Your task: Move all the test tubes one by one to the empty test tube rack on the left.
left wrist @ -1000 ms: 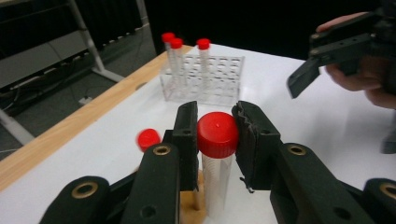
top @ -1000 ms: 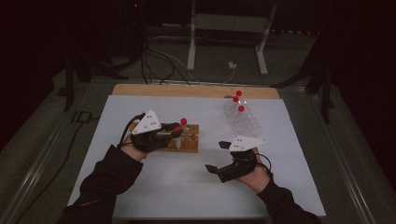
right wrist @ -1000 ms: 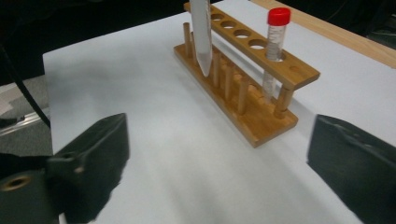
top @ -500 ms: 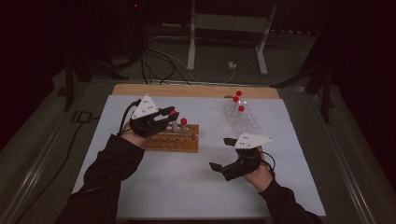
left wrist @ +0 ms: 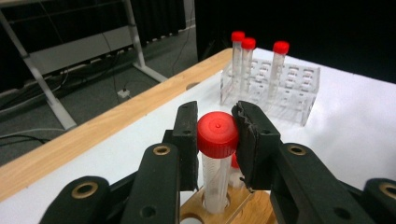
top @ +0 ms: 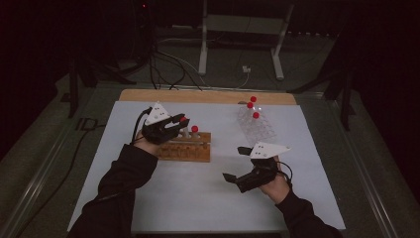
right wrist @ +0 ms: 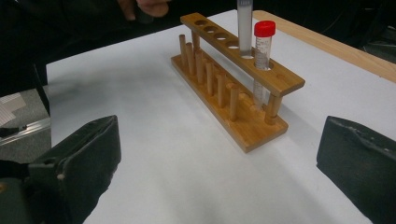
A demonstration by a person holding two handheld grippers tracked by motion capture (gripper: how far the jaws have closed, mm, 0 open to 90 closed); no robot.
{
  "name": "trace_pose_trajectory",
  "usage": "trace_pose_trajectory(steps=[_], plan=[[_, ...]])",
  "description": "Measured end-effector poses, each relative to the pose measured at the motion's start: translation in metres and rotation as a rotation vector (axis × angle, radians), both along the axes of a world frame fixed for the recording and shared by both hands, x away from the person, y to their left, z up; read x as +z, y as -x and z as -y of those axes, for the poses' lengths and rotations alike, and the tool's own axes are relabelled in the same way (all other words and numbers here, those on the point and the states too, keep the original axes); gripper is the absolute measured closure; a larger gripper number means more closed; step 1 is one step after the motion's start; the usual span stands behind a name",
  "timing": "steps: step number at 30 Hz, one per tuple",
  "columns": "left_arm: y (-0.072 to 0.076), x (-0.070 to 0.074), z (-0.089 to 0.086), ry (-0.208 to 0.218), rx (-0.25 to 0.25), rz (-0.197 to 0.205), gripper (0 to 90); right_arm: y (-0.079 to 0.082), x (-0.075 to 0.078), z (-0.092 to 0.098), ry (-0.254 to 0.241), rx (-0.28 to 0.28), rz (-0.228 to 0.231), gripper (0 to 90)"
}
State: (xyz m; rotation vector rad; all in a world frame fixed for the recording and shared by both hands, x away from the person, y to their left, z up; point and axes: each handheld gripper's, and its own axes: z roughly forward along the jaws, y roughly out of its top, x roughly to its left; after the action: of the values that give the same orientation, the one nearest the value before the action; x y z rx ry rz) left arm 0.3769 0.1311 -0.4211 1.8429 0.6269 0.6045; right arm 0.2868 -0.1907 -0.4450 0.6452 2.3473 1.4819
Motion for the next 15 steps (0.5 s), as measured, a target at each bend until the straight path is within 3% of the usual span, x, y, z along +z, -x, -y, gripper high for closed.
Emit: trace_pose_trajectory(steps=[15], plan=[[-0.008, -0.020, 0.007, -0.035, 0.002, -0.057, 72.0, -0.002, -0.002, 0.004, -0.017, -0.002, 0.004, 0.0]])
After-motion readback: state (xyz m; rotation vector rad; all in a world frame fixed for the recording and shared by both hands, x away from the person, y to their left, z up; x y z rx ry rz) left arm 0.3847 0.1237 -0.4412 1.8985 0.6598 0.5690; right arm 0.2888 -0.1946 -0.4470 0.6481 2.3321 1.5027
